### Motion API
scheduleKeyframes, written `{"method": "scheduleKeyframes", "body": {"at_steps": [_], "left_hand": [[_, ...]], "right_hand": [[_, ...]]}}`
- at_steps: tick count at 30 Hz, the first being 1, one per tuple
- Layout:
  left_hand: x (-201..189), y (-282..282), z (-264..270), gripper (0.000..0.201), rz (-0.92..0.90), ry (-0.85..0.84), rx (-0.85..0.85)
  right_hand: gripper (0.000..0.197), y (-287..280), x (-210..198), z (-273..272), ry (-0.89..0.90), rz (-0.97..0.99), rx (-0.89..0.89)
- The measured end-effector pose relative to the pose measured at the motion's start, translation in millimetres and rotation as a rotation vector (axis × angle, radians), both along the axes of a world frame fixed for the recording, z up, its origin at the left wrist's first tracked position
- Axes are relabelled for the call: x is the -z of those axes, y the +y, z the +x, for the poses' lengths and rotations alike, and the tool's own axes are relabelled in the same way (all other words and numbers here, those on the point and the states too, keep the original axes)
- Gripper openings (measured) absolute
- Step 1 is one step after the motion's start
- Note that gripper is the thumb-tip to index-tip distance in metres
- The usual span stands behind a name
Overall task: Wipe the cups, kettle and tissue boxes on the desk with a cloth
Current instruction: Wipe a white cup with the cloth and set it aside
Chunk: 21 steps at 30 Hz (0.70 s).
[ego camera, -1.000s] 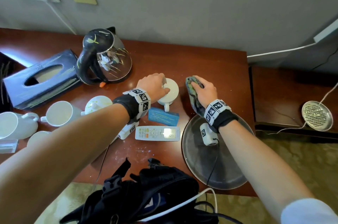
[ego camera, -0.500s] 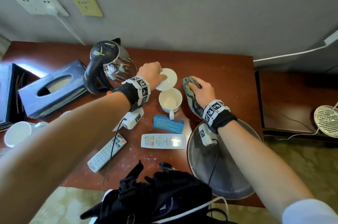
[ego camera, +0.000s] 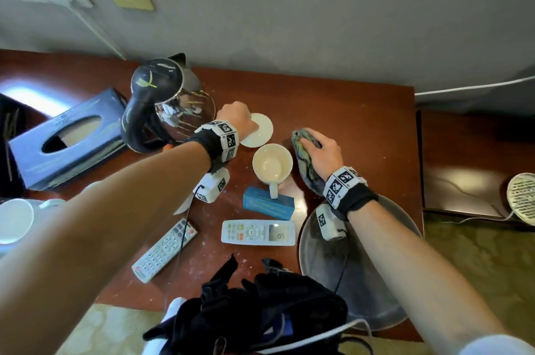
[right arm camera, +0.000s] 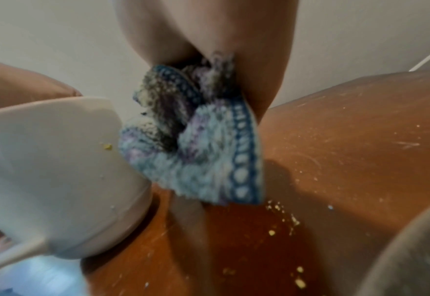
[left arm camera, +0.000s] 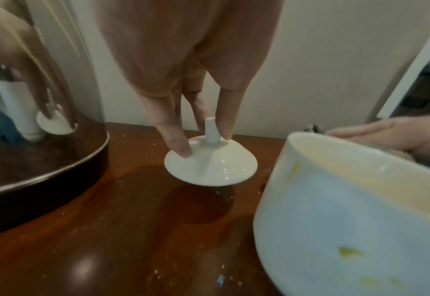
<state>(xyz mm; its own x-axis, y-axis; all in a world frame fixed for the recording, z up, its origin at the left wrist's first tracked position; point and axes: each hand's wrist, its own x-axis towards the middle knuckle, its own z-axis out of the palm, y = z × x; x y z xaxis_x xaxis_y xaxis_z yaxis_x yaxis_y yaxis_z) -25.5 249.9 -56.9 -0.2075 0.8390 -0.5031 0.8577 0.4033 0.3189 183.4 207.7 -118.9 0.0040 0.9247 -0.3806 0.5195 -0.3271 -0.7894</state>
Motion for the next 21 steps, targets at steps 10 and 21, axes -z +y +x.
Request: {"method": "scheduleKeyframes", "body": {"at_steps": [10,21], "left_hand": [[23.6,-2.4,-4.4,0.033,-0.087,0.001,0.083],[1.2,-41.4,-1.7,0.044,0.092,-0.065,0.1]], "right_hand": [[0.038,-0.2,-0.7,3.5,0.022,-0.013,0.024],[0.037,-14.7,-13.5,11.4,0.022,0.02,0.027]]}}
